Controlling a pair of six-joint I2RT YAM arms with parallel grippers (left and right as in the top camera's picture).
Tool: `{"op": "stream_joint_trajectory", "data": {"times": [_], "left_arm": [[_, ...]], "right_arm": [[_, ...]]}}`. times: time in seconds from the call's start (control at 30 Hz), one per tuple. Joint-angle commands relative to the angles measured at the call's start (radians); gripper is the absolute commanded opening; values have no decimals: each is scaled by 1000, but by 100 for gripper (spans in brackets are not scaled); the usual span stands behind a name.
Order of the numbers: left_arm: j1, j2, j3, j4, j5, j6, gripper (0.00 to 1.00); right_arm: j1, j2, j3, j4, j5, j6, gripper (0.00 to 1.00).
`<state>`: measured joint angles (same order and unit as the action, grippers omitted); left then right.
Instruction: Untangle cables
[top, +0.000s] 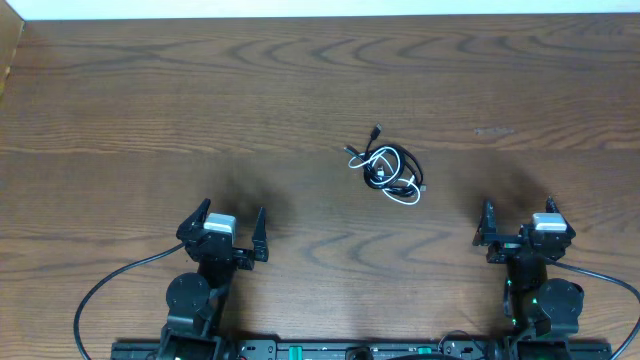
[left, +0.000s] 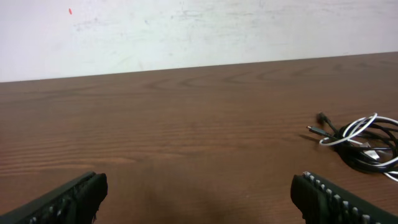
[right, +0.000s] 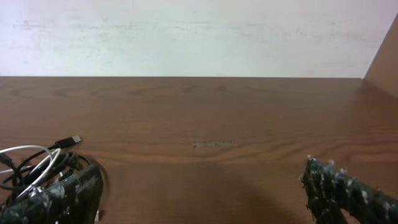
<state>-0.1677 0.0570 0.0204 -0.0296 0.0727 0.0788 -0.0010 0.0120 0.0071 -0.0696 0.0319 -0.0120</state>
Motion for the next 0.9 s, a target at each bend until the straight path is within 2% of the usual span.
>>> {"op": "stream_joint_trajectory", "data": {"times": [0.0,0.87], "left_arm": [[-4,1,-16,-34,14,-5,99],[-4,-56,-16,-34,14,-5,99]], "right_arm": [[-7,-6,-2,-4,-5,-12,99],[-7,-6,-2,-3,-5,-12,99]]}}
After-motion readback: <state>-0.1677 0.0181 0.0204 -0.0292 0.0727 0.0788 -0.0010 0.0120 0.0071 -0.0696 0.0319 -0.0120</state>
